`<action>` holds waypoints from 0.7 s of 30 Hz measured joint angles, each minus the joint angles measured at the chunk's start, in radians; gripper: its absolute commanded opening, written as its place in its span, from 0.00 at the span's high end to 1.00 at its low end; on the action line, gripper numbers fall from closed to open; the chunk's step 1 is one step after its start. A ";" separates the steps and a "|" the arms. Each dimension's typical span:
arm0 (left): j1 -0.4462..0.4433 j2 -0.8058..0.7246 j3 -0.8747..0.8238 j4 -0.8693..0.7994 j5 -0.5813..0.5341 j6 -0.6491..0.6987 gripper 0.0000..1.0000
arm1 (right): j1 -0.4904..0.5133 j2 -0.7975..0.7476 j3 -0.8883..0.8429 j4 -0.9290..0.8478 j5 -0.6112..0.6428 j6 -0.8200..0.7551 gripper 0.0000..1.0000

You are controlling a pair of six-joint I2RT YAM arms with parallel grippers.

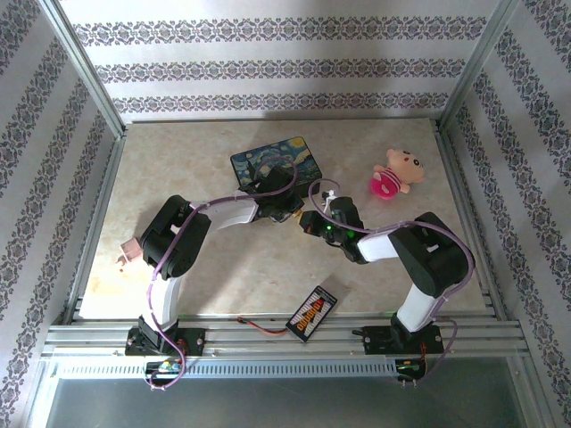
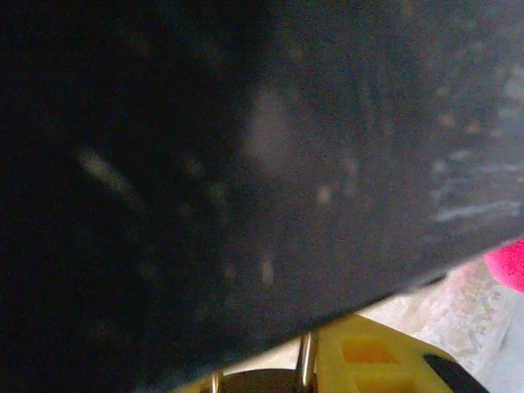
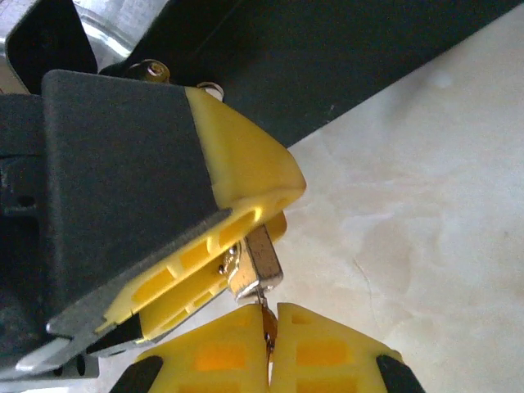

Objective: Unlock a padlock with a key

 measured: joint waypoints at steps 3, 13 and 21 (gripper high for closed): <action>0.000 0.000 0.000 0.001 0.000 0.000 0.90 | -0.003 0.008 0.006 0.001 -0.006 -0.014 1.00; 0.000 0.000 0.002 0.003 -0.006 0.000 0.90 | -0.005 0.021 0.016 0.008 -0.010 -0.022 1.00; 0.002 0.000 0.000 0.008 -0.006 -0.005 0.90 | -0.008 0.021 0.014 0.010 -0.010 -0.026 0.79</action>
